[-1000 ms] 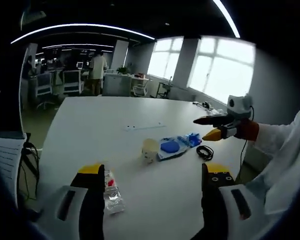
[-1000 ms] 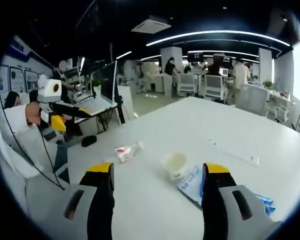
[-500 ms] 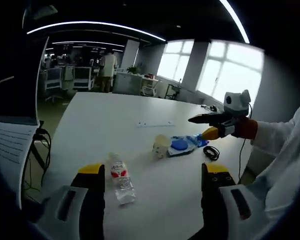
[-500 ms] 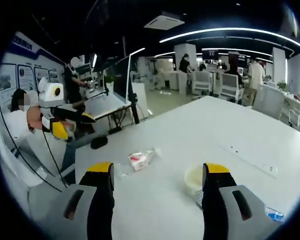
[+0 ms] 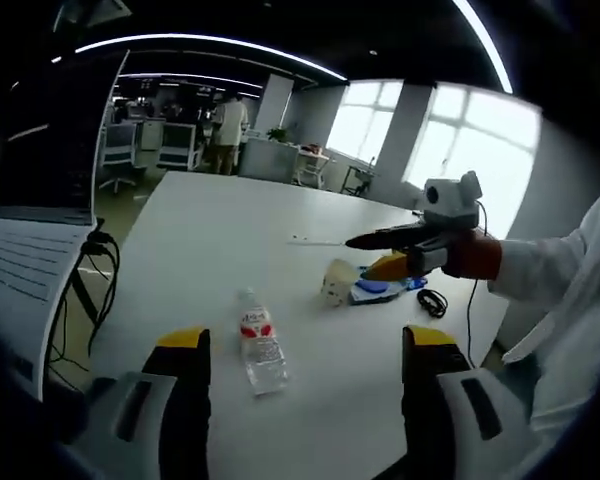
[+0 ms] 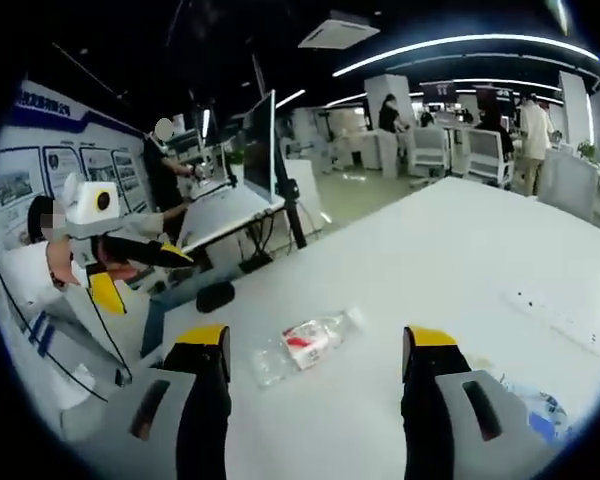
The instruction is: Arrange the tabletop items into an orderly group along one side of the table until the central work area is clear of visible clutter.
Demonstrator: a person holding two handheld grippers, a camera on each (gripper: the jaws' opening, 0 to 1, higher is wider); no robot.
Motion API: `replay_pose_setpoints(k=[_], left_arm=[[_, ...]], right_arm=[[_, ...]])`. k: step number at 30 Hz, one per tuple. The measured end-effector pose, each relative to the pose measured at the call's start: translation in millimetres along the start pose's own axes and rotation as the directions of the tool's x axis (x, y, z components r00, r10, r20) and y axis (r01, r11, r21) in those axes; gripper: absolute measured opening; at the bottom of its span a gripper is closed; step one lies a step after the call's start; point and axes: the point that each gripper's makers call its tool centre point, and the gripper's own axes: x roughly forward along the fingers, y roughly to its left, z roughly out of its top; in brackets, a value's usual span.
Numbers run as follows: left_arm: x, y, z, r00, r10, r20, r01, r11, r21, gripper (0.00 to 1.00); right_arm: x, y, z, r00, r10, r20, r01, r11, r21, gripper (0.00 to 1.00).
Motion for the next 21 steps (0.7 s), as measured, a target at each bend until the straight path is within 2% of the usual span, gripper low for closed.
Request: replay_pose_setpoints(k=[4,9,12,17,20,21], left_arm=[[1.2,5.3,-1.8,1.0,0.004,0.0,-0.004,1.0,-0.013,0.8],[3.5,13.9,-3.4,1.0,0.007,0.008,-0.007,1.0,-0.031,0.8],[4.8,17.6,-5.1,1.0,0.012,0.011,-0.012,0.999,-0.037,0.8],[7.3,23.5,-11.3,1.0,0.013,0.01,-0.012,0.998,-0.058,0.79],[8.7,27.7,-15.9,1.0,0.014,0.009,-0.013,0.997,-0.071,0.79],[8.7,28.4,-16.4,1.0,0.014,0.009,-0.014,0.997,-0.074,0.79]], right_arm=[[19.3,-2.0,-2.5,1.0,0.0,0.008,-0.001,0.997,0.078,0.69],[46.8,-4.6,-12.5,1.0,-0.017,0.001,0.016,0.983,0.185,0.69],[63.0,-4.1,-18.9,1.0,-0.016,0.004,0.015,0.963,0.268,0.69],[89.6,-12.4,-22.7,0.998,-0.052,0.021,0.038,0.908,0.417,0.68],[103.8,-17.8,-23.2,0.997,-0.073,0.03,0.049,0.871,0.488,0.68],[109.7,-19.3,-23.8,0.997,-0.074,0.033,0.047,0.865,0.499,0.68]])
